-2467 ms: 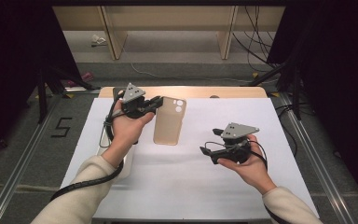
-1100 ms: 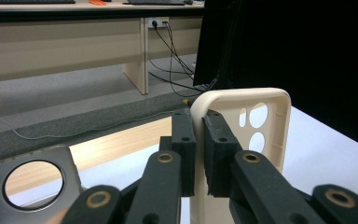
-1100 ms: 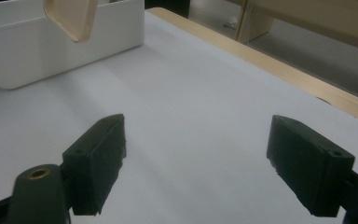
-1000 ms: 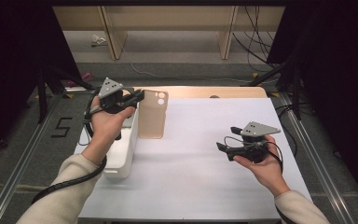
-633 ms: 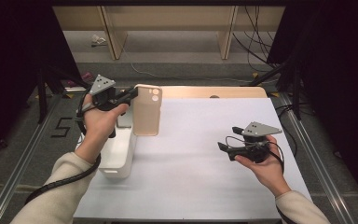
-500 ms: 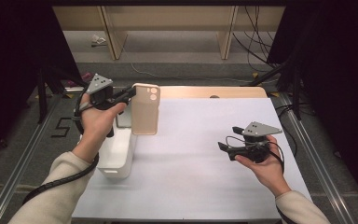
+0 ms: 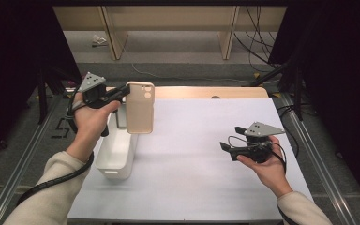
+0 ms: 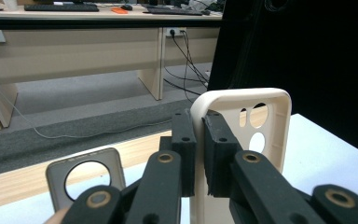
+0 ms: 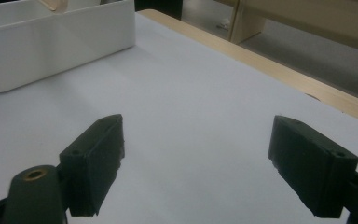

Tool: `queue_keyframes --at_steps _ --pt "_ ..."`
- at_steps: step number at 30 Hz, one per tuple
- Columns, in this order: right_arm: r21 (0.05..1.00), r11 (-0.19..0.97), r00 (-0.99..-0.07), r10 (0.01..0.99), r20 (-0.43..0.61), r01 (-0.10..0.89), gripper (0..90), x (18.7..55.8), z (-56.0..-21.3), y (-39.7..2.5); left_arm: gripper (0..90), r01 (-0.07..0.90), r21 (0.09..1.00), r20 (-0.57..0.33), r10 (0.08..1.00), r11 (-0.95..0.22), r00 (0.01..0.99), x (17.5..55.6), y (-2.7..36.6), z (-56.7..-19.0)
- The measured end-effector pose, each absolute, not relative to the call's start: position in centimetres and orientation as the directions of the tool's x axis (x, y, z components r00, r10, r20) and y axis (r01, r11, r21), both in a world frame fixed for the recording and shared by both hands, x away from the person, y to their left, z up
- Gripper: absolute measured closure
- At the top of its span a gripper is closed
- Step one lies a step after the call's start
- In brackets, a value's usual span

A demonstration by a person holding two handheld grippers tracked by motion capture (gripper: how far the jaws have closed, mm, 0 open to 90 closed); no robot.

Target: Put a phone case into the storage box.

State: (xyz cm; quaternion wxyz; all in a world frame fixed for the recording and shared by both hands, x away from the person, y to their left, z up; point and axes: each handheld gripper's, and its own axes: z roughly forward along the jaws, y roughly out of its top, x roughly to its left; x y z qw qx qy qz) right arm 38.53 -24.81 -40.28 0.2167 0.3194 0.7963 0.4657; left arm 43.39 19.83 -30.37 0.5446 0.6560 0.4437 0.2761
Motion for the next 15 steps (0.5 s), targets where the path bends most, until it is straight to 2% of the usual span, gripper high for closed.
queue_keyframes --at_steps 15 --pt "0.882 0.357 -0.699 0.713 -0.044 0.309 17.4 38.6 -40.3 -25.0 84.0 0.282 0.959 -0.118 0.9 -0.006 0.421 43.5 21.7 -30.0"
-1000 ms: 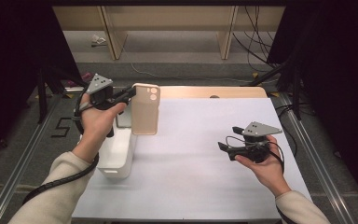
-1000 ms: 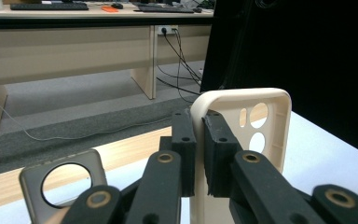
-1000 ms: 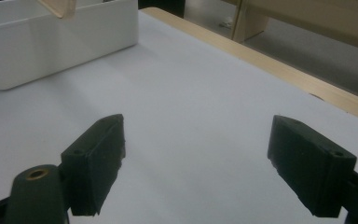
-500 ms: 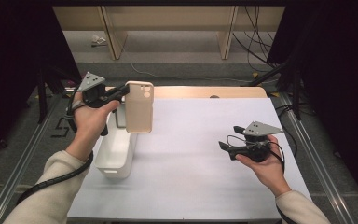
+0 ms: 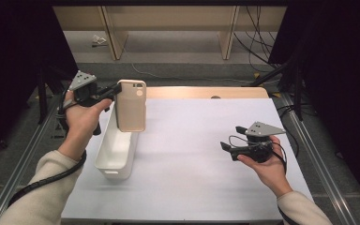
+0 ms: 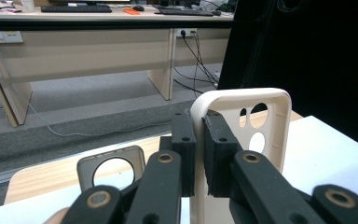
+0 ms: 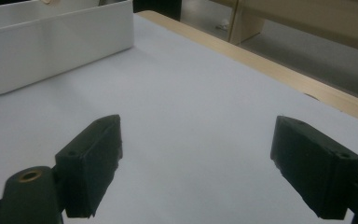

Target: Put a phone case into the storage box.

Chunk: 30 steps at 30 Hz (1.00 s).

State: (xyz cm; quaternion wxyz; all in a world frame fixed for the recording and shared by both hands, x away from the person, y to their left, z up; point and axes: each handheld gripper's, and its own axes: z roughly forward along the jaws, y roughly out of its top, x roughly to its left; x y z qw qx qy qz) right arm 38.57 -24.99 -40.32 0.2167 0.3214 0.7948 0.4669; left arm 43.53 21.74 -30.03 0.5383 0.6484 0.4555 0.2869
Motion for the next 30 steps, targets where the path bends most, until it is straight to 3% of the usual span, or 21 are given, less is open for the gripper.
queue_keyframes --at_steps 30 --pt "0.887 0.34 -0.69 0.723 -0.032 0.314 16.2 38.6 -40.3 -25.1 84.0 0.271 0.962 -0.086 0.917 -0.024 0.389 44.6 23.7 -30.2"
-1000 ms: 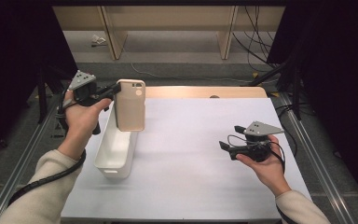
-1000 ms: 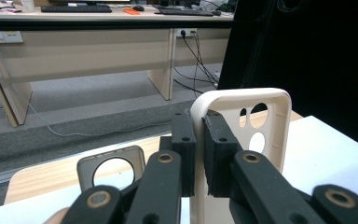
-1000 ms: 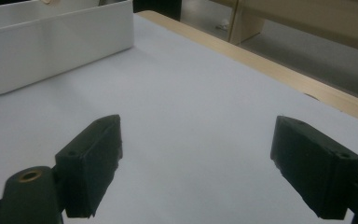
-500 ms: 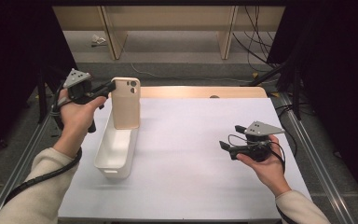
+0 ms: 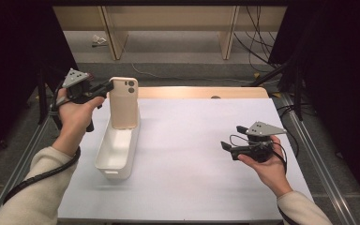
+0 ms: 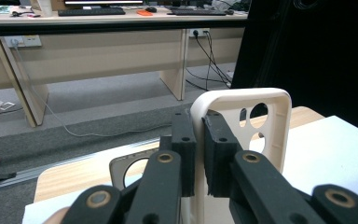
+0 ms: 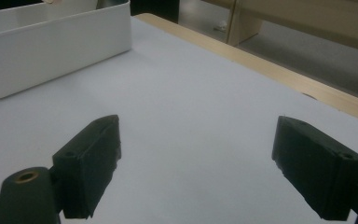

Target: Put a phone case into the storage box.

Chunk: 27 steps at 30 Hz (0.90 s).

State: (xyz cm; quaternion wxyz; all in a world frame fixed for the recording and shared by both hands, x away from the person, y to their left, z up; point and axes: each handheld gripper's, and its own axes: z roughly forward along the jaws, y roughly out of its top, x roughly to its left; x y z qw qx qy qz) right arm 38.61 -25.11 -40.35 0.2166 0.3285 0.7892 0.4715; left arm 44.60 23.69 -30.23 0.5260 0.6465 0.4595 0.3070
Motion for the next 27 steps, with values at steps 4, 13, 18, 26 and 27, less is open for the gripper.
queue_keyframes --at_steps 4,13,18,26,27 --pt "0.887 0.339 -0.689 0.724 -0.032 0.315 16.2 38.6 -40.4 -25.1 84.0 0.272 0.962 -0.083 0.92 -0.027 0.384 44.8 23.9 -30.3" --pt "0.888 0.337 -0.688 0.725 -0.032 0.314 16.2 38.6 -40.3 -25.2 84.0 0.265 0.963 -0.07 0.923 -0.036 0.379 45.1 24.4 -30.3" --pt "0.887 0.339 -0.689 0.724 -0.033 0.313 16.2 38.6 -40.3 -25.2 84.0 0.264 0.964 -0.062 0.924 -0.043 0.376 45.3 24.6 -30.3" --pt "0.889 0.336 -0.688 0.725 -0.033 0.312 16.2 38.6 -40.3 -25.2 84.0 0.264 0.964 -0.066 0.926 -0.038 0.373 45.8 24.7 -30.7" --pt "0.889 0.336 -0.688 0.725 -0.032 0.312 16.2 38.6 -40.3 -25.2 83.9 0.264 0.964 -0.067 0.926 -0.037 0.373 45.9 24.8 -30.7"
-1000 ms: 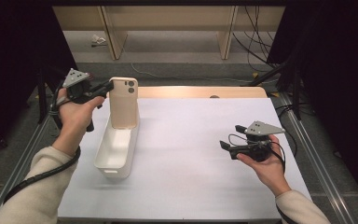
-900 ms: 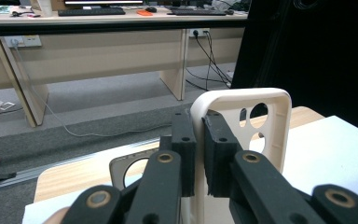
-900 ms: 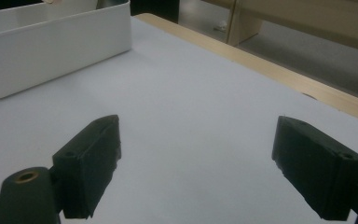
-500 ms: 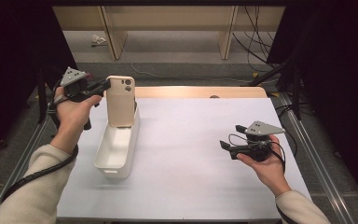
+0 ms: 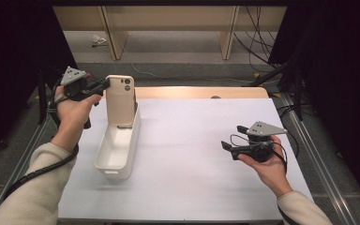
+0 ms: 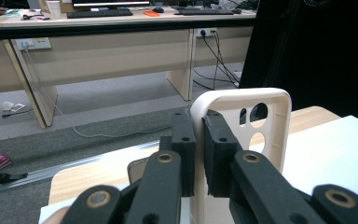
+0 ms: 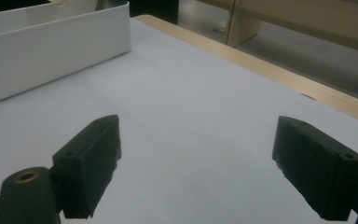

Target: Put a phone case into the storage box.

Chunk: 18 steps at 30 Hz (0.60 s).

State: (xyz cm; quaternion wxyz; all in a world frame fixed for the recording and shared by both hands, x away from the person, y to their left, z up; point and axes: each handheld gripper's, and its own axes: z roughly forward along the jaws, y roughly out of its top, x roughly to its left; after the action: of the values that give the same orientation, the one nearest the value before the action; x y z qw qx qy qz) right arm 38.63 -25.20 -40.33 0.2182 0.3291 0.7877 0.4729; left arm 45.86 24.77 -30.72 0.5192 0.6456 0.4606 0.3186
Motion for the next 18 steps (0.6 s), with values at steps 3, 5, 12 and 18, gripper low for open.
queue_keyframes --at_steps 3,5,12,18 --pt "0.889 0.335 -0.687 0.726 -0.032 0.313 16.2 38.6 -40.3 -25.2 83.9 0.264 0.964 -0.071 0.925 -0.032 0.372 46.0 24.9 -30.9" --pt "0.889 0.334 -0.687 0.726 -0.031 0.313 16.2 38.6 -40.3 -25.2 84.0 0.263 0.964 -0.073 0.926 -0.03 0.371 46.2 24.9 -31.0" --pt "0.89 0.333 -0.688 0.726 -0.03 0.312 16.2 38.6 -40.3 -25.2 83.9 0.26 0.965 -0.071 0.926 -0.03 0.37 46.6 25.1 -31.3" --pt "0.89 0.332 -0.688 0.726 -0.029 0.312 16.2 38.6 -40.3 -25.2 83.9 0.262 0.965 -0.071 0.929 -0.029 0.364 47.1 25.0 -31.6"
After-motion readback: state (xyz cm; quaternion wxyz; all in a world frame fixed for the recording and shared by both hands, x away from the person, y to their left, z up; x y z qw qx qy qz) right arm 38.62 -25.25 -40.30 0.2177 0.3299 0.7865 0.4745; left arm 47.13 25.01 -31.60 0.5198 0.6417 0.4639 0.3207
